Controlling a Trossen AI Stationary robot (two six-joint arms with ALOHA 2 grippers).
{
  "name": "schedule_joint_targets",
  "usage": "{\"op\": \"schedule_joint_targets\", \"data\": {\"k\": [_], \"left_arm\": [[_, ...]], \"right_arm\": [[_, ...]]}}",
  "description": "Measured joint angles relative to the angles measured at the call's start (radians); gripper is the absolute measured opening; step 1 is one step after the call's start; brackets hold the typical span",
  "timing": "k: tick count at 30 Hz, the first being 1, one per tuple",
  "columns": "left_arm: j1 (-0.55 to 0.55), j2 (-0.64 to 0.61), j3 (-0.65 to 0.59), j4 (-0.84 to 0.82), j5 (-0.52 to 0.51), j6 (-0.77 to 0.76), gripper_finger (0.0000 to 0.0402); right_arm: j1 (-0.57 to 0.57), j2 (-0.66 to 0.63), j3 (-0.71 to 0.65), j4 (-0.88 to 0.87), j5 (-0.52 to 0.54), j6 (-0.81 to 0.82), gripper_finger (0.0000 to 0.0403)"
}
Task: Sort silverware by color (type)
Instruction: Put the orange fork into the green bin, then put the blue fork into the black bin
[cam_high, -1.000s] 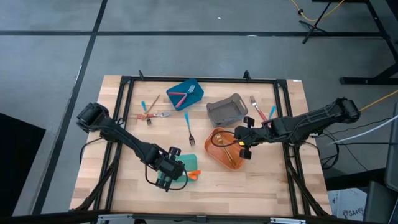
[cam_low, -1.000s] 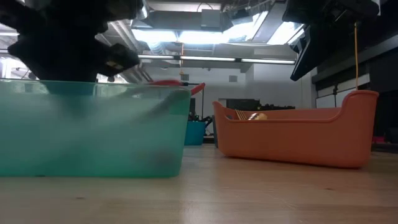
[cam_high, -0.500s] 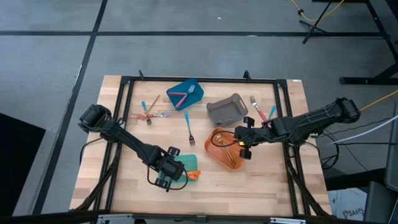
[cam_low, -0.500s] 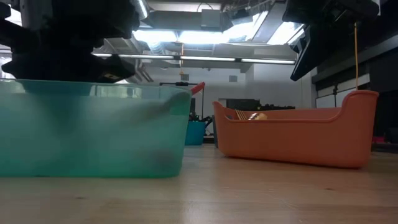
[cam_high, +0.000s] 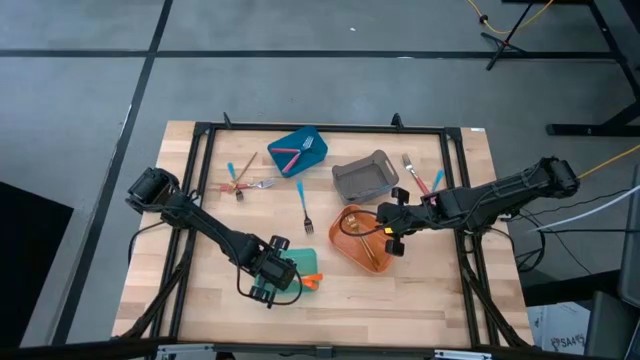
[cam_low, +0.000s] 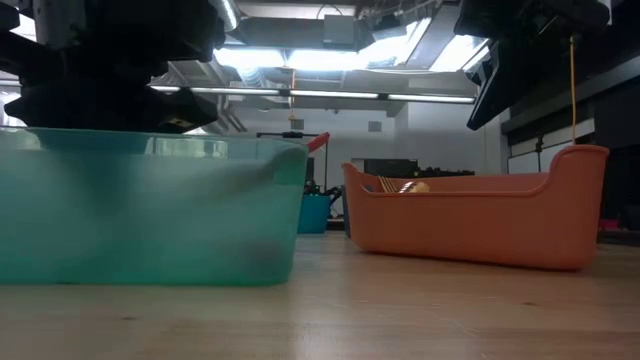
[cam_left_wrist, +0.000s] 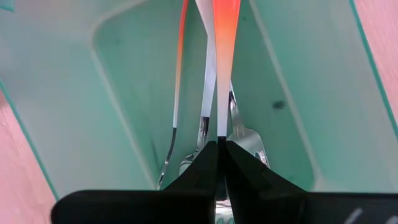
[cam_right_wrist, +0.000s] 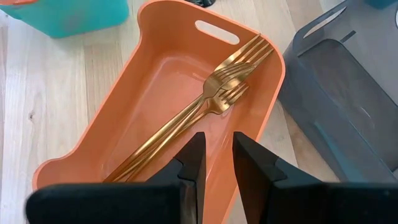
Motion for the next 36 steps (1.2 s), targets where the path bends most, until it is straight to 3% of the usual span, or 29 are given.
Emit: {"op": "schedule_joint_targets", "data": {"k": [11, 23, 36], "left_arm": [[0.000, 0.000, 0.000, 0.000, 0.000, -0.003, 0.0016], [0.000, 0.000, 0.000, 0.000, 0.000, -0.003, 0.0084], [0.000, -0.009, 0.000, 0.013, 0.000, -0.001, 0.0084]], "right_arm": [[0.000, 0.000, 0.000, 0.000, 0.000, 0.000, 0.0069], [0.000, 0.000, 0.000, 0.000, 0.000, 0.000, 0.0069], [0.000, 0.000, 0.000, 0.000, 0.000, 0.000, 0.0069]]}}
